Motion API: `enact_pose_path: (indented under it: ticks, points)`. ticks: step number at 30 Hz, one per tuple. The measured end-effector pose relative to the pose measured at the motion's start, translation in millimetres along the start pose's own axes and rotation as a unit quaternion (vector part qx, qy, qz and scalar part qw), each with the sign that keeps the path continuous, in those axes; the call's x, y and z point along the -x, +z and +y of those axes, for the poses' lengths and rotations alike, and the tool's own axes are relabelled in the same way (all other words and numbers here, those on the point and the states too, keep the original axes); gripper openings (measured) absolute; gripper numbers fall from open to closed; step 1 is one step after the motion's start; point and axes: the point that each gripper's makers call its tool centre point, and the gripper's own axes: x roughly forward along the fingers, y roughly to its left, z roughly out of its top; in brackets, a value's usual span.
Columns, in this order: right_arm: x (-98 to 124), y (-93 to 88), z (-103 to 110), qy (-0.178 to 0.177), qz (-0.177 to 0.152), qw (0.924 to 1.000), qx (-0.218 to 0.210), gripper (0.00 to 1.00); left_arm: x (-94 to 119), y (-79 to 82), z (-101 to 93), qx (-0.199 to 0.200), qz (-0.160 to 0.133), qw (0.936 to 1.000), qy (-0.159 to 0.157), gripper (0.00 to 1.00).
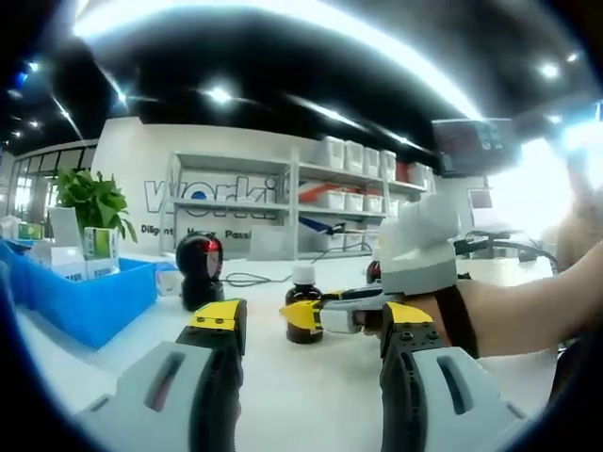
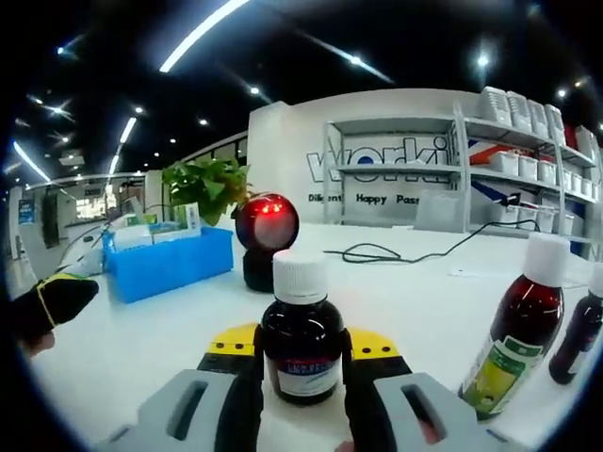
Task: Rotate the medicine bottle to make it face forward pick up the medicine bottle inspect the drug traceability code place the medicine on the table
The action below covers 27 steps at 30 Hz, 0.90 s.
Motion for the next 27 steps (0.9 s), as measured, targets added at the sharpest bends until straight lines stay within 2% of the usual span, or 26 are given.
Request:
enact_pose_path:
  ticks: [2,6,8,9,11,12,16,21,23,27]
  points:
    - [2.5,-2.9,2.3,0.026,0.002,0.9992,-0.031,0.29,0.0,-0.2,0.0,0.000,0.000,1.0000,0.000,0.48]
    - [6.2,-3.6,0.7,0.064,-0.005,0.9978,-0.016,0.32,-0.4,-0.6,0.6,-0.001,0.000,1.0000,-0.001,0.48]
    - [3.9,5.1,-2.5,0.088,-0.026,0.9949,0.043,0.34,-0.7,-0.9,1.0,-0.001,0.001,1.0000,-0.001,0.48]
    - [4.5,3.0,-3.0,0.095,-0.022,0.9936,0.057,0.36,-0.9,-1.2,1.1,-0.001,0.002,1.0000,-0.001,0.48]
    - [4.2,2.4,-2.9,0.119,-0.020,0.9903,0.068,0.38,-1.0,-1.0,-0.7,-0.001,0.002,1.0000,-0.003,0.48]
    - [3.3,4.4,-6.3,0.120,-0.021,0.9905,0.063,0.38,-1.1,-1.4,-0.7,-0.001,0.003,1.0000,-0.005,0.48]
    - [4.3,6.6,5.1,0.181,-0.013,0.9806,0.075,0.37,-0.7,-0.5,-2.5,-0.003,0.001,1.0000,-0.007,0.48]
    - [-4.4,7.0,6.3,0.215,-0.009,0.9751,0.055,0.30,-0.5,-0.7,-3.2,-0.001,0.002,1.0000,-0.009,0.48]
    - [-8.8,5.3,6.9,0.222,-0.006,0.9744,0.037,0.29,-0.7,-0.6,-3.9,0.000,0.001,0.9999,-0.010,0.48]
    - [-4.7,1.8,9.6,0.221,-0.006,0.9746,0.039,0.29,-0.6,-0.5,-4.2,0.000,0.002,0.9999,-0.010,0.48]
